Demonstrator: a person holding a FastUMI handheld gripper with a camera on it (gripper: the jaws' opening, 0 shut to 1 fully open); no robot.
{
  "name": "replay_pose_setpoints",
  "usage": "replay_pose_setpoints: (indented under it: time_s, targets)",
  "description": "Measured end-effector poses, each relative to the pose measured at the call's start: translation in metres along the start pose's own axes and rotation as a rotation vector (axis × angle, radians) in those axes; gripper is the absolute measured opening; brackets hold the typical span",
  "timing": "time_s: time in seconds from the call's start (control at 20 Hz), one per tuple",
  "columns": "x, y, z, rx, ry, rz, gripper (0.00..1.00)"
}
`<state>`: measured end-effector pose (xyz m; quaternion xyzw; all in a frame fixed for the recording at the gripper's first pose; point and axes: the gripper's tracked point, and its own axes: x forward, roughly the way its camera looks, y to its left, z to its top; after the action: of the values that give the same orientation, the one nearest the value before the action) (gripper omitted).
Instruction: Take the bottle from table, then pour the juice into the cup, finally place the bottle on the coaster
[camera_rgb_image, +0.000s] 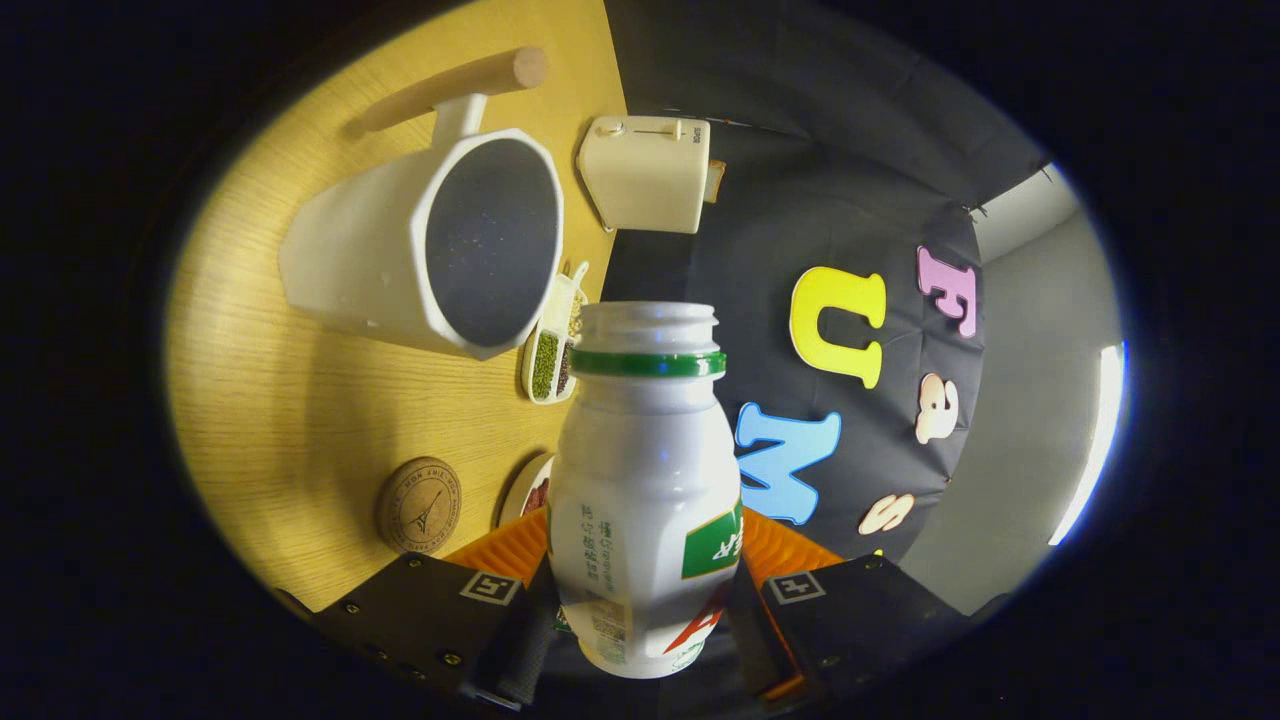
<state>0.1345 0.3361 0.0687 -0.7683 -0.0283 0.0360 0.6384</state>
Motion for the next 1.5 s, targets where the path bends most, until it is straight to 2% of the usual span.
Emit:
replay_pose_setpoints:
  time_s: [1.5]
  targets:
    - [0.001, -0.017, 0.006, -0.123, -0.012, -0.053, 0.74]
